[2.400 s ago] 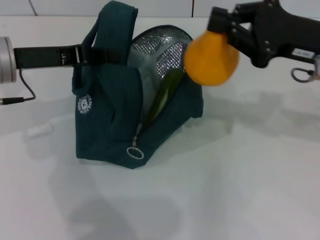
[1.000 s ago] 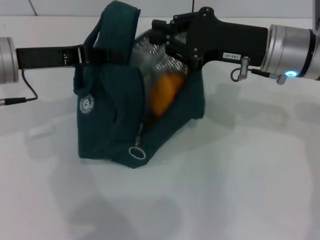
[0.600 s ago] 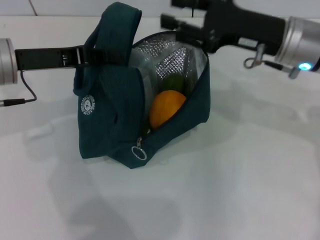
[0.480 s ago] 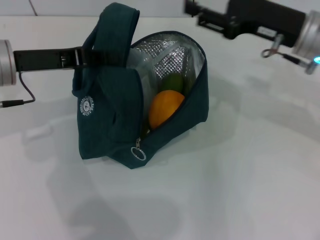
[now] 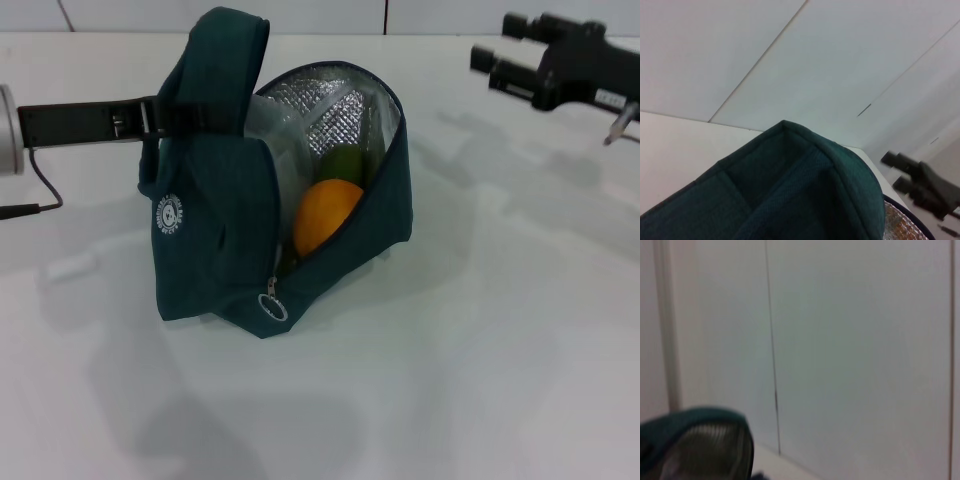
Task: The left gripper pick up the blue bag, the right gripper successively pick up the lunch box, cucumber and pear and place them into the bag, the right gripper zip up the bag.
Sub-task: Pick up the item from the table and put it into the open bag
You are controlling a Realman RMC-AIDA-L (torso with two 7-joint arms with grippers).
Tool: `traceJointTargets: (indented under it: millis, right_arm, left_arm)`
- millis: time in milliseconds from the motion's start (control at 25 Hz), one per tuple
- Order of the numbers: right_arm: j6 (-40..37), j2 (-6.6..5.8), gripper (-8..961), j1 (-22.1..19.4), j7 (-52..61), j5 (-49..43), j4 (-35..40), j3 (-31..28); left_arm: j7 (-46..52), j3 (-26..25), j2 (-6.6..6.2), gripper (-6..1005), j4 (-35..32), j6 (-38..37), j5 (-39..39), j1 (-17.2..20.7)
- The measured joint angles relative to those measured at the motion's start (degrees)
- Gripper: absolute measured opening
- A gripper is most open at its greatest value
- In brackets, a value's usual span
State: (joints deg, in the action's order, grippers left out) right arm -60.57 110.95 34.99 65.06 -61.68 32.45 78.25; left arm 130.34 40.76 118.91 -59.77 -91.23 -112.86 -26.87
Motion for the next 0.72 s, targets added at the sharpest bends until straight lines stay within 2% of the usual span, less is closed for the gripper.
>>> traceJointTargets:
  millis: [400, 720]
  right_arm:
    - [4.24, 2.76, 593, 5.68, 2.04, -9.80, -4.80, 0.08]
    - [4.64, 3.56, 593, 9.95, 3.47, -10.73, -9.01, 0.45]
  left_arm:
    - [0.00, 0.02, 0.01, 40, 0.00, 0.00, 0.08, -0.08]
    - [0.00, 0.09, 0.07, 40, 0.00, 0.00, 0.10, -0.45]
